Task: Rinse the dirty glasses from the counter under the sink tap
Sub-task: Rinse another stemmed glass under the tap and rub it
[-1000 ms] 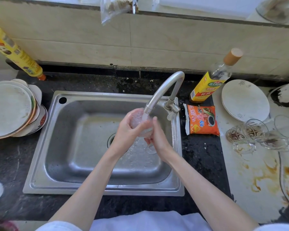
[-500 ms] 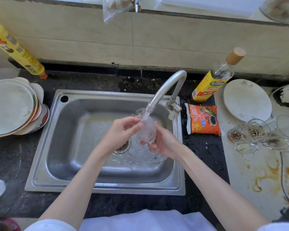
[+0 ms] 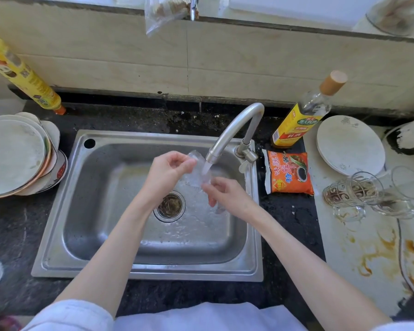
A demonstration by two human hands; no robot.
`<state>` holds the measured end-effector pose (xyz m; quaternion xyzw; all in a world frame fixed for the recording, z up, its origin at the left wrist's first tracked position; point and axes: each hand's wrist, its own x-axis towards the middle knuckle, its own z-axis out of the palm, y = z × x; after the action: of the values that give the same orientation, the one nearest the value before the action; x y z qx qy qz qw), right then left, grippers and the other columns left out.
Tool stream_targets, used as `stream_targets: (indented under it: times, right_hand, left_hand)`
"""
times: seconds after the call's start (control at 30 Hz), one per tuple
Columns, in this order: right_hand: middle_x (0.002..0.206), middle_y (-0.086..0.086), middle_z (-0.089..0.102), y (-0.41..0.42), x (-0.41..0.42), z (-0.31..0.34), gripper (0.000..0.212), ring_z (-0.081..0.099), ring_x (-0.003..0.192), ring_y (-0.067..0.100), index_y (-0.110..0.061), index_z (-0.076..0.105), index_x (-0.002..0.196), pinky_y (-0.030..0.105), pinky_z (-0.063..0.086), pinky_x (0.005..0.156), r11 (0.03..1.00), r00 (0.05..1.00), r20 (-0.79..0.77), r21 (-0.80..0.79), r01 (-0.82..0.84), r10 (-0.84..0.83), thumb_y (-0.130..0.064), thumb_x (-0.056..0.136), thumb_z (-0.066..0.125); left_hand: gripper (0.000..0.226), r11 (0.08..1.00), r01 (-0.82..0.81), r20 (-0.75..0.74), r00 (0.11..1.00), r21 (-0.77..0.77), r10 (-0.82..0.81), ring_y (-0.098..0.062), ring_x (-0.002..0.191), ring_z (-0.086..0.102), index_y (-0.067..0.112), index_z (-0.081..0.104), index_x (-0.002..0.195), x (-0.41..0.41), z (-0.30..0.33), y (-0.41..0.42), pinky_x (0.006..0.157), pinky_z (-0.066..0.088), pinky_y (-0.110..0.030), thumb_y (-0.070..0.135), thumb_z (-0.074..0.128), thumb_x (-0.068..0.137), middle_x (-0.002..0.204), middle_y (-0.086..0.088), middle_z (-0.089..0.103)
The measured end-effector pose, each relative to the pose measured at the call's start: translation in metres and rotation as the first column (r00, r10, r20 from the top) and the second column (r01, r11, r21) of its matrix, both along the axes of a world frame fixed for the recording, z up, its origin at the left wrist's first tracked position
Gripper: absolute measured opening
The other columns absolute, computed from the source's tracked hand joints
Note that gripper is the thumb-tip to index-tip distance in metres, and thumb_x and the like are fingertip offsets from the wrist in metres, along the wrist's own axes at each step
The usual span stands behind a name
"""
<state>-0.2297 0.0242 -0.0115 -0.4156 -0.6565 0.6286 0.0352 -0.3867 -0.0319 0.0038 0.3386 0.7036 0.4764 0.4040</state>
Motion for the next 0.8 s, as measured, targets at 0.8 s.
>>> stream_targets:
  times: [0.8]
  right_hand:
    - [0.084,0.01,0.067,0.013,-0.012,0.011,0.014,0.063,0.083,0.021,-0.005,0.065,0.096,0.029,0.053,0.08,0.658,0.855,-0.13,-0.699,0.28,-0.502,-0.004,0.093,0.051]
  left_hand:
    - [0.024,0.893,-0.357,0.65,0.615,-0.276,0.446,-0.014,0.07,0.051,0.008,0.05,0.075,-0.028,-0.047,-0.024,0.077,0.047,-0.029,0.021,0.048,0.096,0.075,-0.004,0.05]
